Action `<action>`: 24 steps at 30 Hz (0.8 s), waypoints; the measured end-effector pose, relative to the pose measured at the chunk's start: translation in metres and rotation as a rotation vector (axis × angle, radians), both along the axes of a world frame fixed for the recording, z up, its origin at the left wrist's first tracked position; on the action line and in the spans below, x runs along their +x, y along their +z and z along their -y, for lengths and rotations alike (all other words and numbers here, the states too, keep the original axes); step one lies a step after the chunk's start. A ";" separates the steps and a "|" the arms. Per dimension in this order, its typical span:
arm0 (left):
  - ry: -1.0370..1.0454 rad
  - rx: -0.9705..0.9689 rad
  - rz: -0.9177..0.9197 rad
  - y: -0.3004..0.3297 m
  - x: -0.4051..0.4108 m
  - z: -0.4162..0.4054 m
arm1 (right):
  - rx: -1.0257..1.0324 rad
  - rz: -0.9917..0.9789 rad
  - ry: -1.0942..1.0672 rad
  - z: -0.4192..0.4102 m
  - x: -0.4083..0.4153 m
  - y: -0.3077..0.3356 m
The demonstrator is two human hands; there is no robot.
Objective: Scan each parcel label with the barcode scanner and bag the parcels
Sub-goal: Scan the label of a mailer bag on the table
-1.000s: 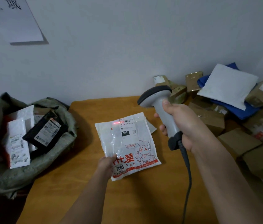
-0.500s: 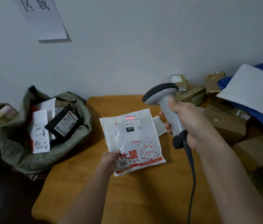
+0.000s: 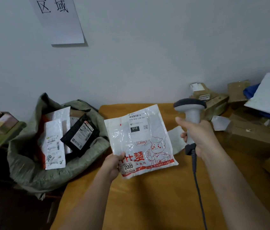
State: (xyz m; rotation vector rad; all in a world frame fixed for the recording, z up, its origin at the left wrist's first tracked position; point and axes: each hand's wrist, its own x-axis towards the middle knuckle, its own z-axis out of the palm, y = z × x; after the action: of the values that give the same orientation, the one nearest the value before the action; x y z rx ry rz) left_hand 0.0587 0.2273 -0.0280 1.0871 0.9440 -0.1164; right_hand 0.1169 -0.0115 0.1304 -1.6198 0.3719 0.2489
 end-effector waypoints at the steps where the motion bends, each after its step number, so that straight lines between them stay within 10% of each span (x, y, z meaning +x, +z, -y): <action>1: -0.013 -0.031 0.030 0.002 0.003 -0.016 | -0.013 -0.021 -0.022 -0.014 0.000 -0.009; 11: -0.076 0.017 0.086 0.046 0.005 -0.183 | 0.036 -0.150 0.035 -0.189 -0.009 -0.058; 18: 0.141 1.479 -0.049 0.046 -0.008 -0.274 | 0.206 -0.105 -0.028 -0.263 -0.011 -0.061; 24: -0.405 1.545 -0.501 0.037 -0.018 -0.334 | 0.259 -0.077 0.002 -0.289 0.001 -0.068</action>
State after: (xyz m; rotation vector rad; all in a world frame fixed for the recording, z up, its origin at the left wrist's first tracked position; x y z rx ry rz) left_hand 0.0412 0.5615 0.0087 2.7707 1.2241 0.0455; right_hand 0.1178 0.2772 0.0620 -1.3589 0.3803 0.3473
